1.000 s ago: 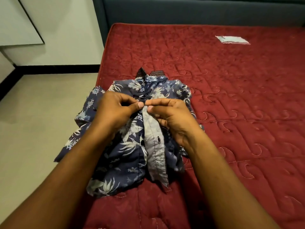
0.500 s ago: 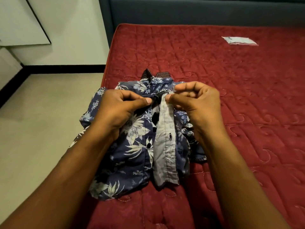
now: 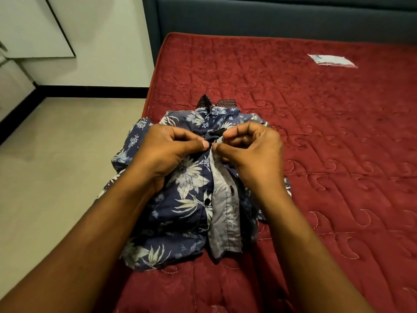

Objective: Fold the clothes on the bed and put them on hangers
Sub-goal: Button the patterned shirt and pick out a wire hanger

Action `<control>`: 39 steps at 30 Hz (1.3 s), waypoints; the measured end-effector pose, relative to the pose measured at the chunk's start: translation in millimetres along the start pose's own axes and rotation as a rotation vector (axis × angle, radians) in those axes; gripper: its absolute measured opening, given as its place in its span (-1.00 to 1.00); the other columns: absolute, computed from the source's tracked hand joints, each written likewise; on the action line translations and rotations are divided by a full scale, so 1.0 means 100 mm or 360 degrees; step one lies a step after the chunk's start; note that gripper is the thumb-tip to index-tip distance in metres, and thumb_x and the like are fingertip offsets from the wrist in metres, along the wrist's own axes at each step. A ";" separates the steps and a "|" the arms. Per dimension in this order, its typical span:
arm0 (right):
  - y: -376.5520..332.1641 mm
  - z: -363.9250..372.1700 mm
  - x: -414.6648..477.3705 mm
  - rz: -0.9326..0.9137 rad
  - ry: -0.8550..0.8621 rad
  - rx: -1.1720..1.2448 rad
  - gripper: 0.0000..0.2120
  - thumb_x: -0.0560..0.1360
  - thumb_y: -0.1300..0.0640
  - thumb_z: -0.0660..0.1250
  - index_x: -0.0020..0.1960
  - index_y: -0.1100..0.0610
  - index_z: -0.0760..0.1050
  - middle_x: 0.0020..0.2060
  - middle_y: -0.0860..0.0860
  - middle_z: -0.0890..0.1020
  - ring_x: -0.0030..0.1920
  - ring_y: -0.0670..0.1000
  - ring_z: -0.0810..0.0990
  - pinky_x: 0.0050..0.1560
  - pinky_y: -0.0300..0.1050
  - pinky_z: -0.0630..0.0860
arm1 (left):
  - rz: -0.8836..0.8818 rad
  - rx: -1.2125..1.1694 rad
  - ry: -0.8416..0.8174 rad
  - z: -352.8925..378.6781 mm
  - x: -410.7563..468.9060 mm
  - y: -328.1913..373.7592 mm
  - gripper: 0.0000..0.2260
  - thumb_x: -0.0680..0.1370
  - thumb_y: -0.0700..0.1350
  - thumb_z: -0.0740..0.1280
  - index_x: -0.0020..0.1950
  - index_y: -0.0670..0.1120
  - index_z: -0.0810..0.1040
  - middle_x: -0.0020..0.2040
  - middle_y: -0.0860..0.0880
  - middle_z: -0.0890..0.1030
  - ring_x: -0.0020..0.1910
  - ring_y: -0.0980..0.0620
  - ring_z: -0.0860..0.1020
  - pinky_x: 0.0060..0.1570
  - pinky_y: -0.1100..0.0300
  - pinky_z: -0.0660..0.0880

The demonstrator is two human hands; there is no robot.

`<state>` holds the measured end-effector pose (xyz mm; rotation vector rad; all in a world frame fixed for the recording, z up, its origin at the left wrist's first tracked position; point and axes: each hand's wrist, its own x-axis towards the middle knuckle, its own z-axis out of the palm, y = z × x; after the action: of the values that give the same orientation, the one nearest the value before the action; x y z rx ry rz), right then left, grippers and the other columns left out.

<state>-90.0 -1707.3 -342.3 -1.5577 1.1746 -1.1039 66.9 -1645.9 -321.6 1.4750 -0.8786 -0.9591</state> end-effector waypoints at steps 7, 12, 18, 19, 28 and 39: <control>0.01 0.01 -0.01 -0.0028 -0.0066 -0.0016 -0.75 0.25 0.10 0.64 -0.14 0.00 0.64 -0.27 0.01 0.72 -0.23 0.07 0.74 -0.12 0.22 0.69 | 0.0031 0.0095 0.0028 -0.01 0.01 -0.03 -0.86 0.40 -0.29 0.56 -0.09 -0.30 0.71 -0.19 -0.19 0.73 -0.22 0.01 0.69 -0.09 0.25 0.64; 0.01 0.03 -0.02 -0.0034 -0.0017 -0.0034 -0.78 0.25 0.20 0.62 -0.19 0.03 0.63 -0.31 0.00 0.72 -0.28 0.05 0.73 -0.17 0.19 0.69 | 0.0024 0.0157 0.0082 -0.01 0.04 -0.04 -0.93 0.43 -0.31 0.54 -0.14 -0.28 0.70 -0.17 -0.19 0.72 -0.21 0.00 0.67 -0.09 0.25 0.61; 0.03 0.05 -0.03 -0.0013 -0.0026 -0.0006 -0.70 0.25 0.27 0.63 -0.18 0.02 0.57 -0.32 0.01 0.72 -0.28 0.05 0.73 -0.15 0.21 0.69 | 0.0059 0.0160 0.0020 0.00 0.02 -0.04 -0.96 0.43 -0.33 0.53 -0.17 -0.25 0.70 -0.18 -0.19 0.72 -0.23 0.02 0.65 -0.11 0.27 0.61; 0.04 0.05 -0.02 0.0003 -0.0044 0.0024 -0.69 0.25 0.26 0.64 -0.17 0.02 0.57 -0.31 0.02 0.72 -0.27 0.06 0.73 -0.13 0.24 0.68 | 0.0059 0.0159 0.0019 0.00 0.03 -0.04 -0.96 0.43 -0.33 0.53 -0.16 -0.25 0.70 -0.18 -0.18 0.72 -0.23 0.02 0.65 -0.11 0.27 0.61; -0.05 0.03 -0.05 0.0222 -0.0125 0.0471 -0.69 0.32 0.44 0.60 -0.11 0.16 0.57 -0.31 0.18 0.70 -0.24 0.20 0.70 -0.04 0.35 0.67 | 0.0045 0.0157 0.0046 -0.03 0.06 -0.06 -0.96 0.44 -0.31 0.54 -0.17 -0.23 0.71 -0.16 -0.20 0.72 -0.22 0.00 0.65 -0.07 0.18 0.60; -0.16 0.03 -0.11 0.0406 -0.0095 0.0763 -0.61 0.32 0.56 0.52 -0.02 0.24 0.46 -0.33 0.20 0.69 -0.39 0.08 0.68 -0.36 -0.05 0.66 | 0.0140 0.0211 -0.0007 0.03 0.02 -0.07 -0.92 0.46 -0.33 0.52 -0.20 -0.18 0.70 -0.33 -0.01 0.70 -0.34 0.15 0.63 -0.24 0.35 0.56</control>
<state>-85.9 -1693.2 -329.1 -1.0352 0.9490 -1.0631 65.6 -1648.3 -329.2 1.5332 -1.0186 -0.8530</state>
